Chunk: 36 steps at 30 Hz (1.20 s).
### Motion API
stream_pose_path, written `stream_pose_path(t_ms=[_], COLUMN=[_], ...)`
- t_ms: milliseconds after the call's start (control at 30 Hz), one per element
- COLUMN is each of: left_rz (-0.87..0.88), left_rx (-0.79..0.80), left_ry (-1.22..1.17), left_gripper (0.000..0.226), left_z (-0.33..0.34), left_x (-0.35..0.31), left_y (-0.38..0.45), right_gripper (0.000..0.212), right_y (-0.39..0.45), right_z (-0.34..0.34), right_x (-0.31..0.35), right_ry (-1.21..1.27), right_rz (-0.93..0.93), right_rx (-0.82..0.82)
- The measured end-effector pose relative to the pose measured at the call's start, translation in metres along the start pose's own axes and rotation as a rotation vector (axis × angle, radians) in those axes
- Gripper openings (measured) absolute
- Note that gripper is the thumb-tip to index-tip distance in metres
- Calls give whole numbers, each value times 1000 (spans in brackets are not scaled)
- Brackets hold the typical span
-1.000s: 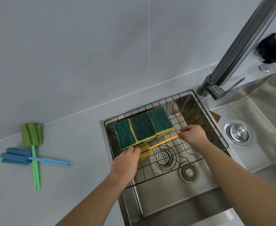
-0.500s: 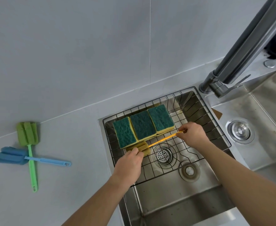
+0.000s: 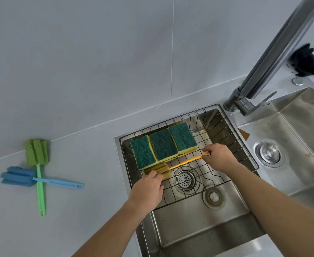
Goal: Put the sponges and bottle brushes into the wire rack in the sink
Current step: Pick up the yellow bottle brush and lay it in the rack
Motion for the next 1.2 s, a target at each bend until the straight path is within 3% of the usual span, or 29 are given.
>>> stream_pose_path(t_ms=[267,467,733,933,1200], left_rz=[-66,-98,-179,-362,-510], left_rx=[35,-19,114,201,256], left_ry=[-210,-299,-217,-184,-218], left_gripper=[39,32,28,29,33], left_z=[-15,-51,-72,-68,-48], left_x=[10,37,128,204,283], left_y=[-18,-42,-99,-164,-257], right_gripper=[45,45,32,19,23], right_y=[-41,-78,-116,-139,-168], right_z=[-24,-33,-19,14,76], right_x=[20,47,101,148,220], right_ry=[36,-44,-309,-429,-524], right_rz=[15,2,-36,-49,-90], right_rx=[-23,-31,31,98,179])
Point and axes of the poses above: each hand's wrist, its own y-axis towards the middle knuckle, its own z-axis out of the palm, x = y × z, the point moved 5 cm from there along y, towards the middle knuckle, and after that the axes turned 13 degrees about y, right-handed, at the moved point
